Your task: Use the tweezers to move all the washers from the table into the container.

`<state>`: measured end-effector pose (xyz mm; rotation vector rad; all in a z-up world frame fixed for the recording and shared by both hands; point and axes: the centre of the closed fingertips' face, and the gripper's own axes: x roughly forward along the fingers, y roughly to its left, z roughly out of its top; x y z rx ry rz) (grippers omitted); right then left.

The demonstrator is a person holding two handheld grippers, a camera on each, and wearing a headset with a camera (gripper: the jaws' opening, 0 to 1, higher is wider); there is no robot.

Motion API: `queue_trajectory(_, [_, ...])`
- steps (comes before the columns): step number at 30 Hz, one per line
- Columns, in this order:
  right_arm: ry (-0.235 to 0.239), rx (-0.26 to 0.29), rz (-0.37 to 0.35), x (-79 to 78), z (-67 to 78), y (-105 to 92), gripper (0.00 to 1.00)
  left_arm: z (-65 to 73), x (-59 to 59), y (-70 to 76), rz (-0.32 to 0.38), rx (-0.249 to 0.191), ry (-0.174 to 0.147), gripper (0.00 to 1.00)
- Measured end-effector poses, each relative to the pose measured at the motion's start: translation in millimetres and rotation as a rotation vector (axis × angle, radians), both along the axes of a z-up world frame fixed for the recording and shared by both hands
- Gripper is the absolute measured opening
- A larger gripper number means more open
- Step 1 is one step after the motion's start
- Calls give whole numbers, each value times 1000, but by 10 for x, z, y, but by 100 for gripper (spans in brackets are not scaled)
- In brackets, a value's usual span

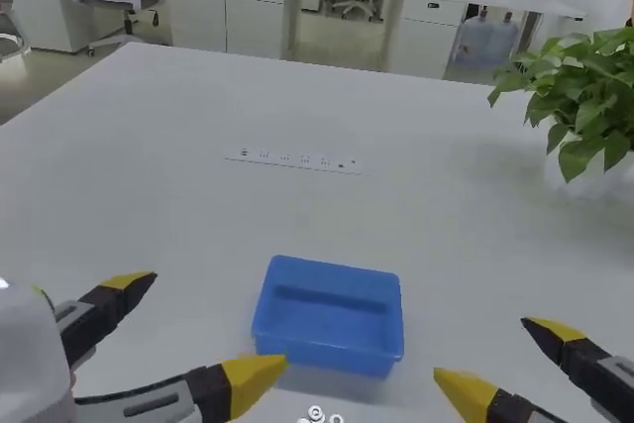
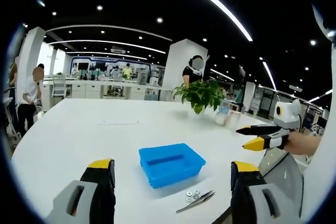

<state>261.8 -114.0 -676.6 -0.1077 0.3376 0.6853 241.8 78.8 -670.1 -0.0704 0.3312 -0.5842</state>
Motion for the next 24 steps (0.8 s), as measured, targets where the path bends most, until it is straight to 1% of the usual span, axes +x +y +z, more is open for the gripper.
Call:
queue_trajectory(1, [3,-5,4,-12,-21,5,62,-49,-12,-16,-14,25,8,91])
queue_trajectory(2, [10,-10,10,-25,-50,15,62,-126,-39,-54,-41,48,31,89])
queue_trajectory(3, [17,-13,14,-36,-73,23,61,-176,-66,-99,-71,55,50,86])
queue_trajectory(4, [32,-15,23,-53,-108,39,60,-263,-101,-141,-105,77,82,83])
queue_trajectory(6, [55,-16,44,-87,-154,76,56,-386,-126,-163,-150,131,110,74])
queue_trajectory(7, [83,-19,53,-108,-204,93,54,-453,-136,-183,-185,170,116,71])
queue_trajectory(8, [96,-24,57,-113,-237,98,53,-500,-142,-186,-206,200,123,65])
queue_trajectory(9, [111,-30,61,-123,-271,109,52,-559,-152,-204,-255,247,120,58])
queue_trajectory(10, [114,-33,65,-126,-283,114,50,-597,-168,-221,-288,271,128,51])
queue_trajectory(11, [118,-38,70,-135,-300,111,48,-653,-160,-222,-305,294,147,42])
queue_trajectory(13, [121,-43,71,-143,-309,104,42,-698,-156,-270,-344,293,168,35])
queue_trajectory(14, [125,-41,75,-148,-312,104,41,-738,-150,-294,-372,304,181,33])
queue_trajectory(15, [127,-39,74,-152,-310,102,39,-777,-153,-312,-399,324,186,31])
queue_trajectory(16, [129,-36,72,-153,-309,98,38,-840,-170,-342,-456,366,189,29])
queue_trajectory(17, [131,-34,73,-161,-309,98,38,-892,-183,-355,-493,399,191,26])
queue_trajectory(18, [136,-33,74,-168,-314,93,37,-977,-197,-359,-535,449,204,22])
queue_trajectory(19, [140,-33,73,-174,-319,86,35,-1023,-204,-365,-561,477,209,18])
queue_trajectory(20, [142,-33,73,-180,-323,81,34,-1059,-211,-386,-584,488,215,13])
queue_trajectory(21, [147,-32,77,-197,-326,79,33,-1100,-221,-422,-604,484,235,11])
queue_trajectory(22, [151,-30,81,-209,-330,79,30,-1119,-228,-446,-620,481,244,8])
queue_trajectory(23, [154,-31,85,-222,-334,79,27,-1143,-228,-464,-632,484,251,6])
queue_trajectory(24, [156,-35,92,-242,-341,79,25,-1176,-229,-474,-649,494,259,6])
